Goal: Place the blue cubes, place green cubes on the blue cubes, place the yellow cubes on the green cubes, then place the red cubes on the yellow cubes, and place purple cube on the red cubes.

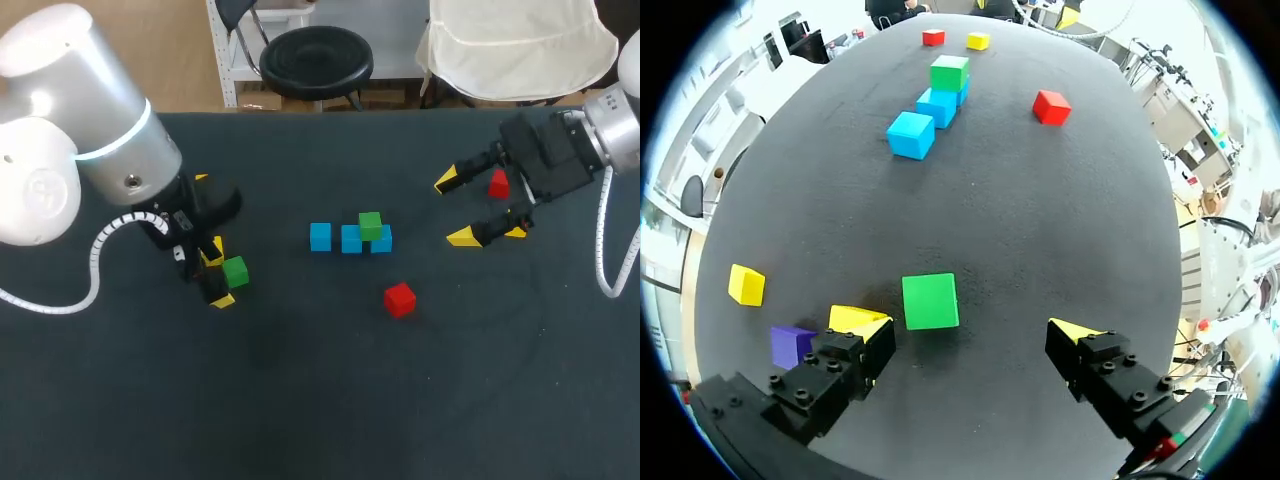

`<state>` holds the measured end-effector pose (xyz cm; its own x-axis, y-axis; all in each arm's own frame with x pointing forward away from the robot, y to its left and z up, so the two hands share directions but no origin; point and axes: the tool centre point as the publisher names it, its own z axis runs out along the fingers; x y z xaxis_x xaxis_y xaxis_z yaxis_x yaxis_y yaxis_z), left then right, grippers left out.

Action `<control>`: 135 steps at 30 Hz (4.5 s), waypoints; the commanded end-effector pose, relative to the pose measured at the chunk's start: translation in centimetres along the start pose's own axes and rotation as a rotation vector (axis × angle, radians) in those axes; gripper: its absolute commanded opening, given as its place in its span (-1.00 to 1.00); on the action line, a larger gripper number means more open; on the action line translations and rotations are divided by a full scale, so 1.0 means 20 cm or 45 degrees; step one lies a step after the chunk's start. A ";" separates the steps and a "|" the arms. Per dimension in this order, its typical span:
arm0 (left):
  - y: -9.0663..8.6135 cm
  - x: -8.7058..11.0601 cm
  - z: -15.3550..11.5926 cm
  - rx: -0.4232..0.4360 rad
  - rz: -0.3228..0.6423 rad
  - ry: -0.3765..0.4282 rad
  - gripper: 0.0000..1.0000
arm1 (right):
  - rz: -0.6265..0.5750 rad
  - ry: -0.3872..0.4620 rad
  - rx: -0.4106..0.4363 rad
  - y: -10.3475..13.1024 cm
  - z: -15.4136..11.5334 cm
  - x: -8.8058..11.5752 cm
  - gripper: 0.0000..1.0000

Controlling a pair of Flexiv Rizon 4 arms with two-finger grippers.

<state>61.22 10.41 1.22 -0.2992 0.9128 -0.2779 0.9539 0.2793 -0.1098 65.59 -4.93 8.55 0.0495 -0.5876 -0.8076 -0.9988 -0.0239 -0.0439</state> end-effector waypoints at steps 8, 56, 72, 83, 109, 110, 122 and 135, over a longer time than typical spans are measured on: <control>-0.02 -0.03 0.02 0.040 0.011 -0.032 1.00 | -0.001 -0.002 0.000 0.00 0.00 0.00 1.00; 0.03 -0.04 0.07 -0.127 -0.142 -0.077 -0.23 | -0.001 -0.002 0.000 0.00 0.00 0.00 1.00; -0.09 -0.13 0.04 -0.076 0.083 -0.146 -1.00 | -0.001 -0.002 0.000 0.00 0.00 0.00 1.00; -0.18 -0.21 0.12 -0.027 0.197 -0.092 -1.00 | -0.001 -0.002 0.000 0.00 0.00 0.00 1.00; -0.15 -0.27 0.15 -0.065 0.184 -0.251 1.00 | -0.001 -0.002 0.000 0.00 0.00 0.00 1.00; -0.15 -0.27 0.15 -0.062 0.175 -0.263 1.00 | -0.001 -0.002 0.000 0.00 0.00 0.00 1.00; -0.13 -0.25 0.15 0.006 0.101 -0.421 1.00 | -0.001 -0.002 0.000 0.00 0.00 0.00 1.00; -0.13 -0.29 0.18 0.037 0.095 -0.466 1.00 | -0.001 -0.002 0.000 0.00 0.00 0.00 1.00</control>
<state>60.31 3.43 0.12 -0.2245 0.7688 -0.5988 0.9734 0.2055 -0.1010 65.59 -4.93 8.55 0.0495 -0.5875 -0.8077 -0.9988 -0.0239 -0.0438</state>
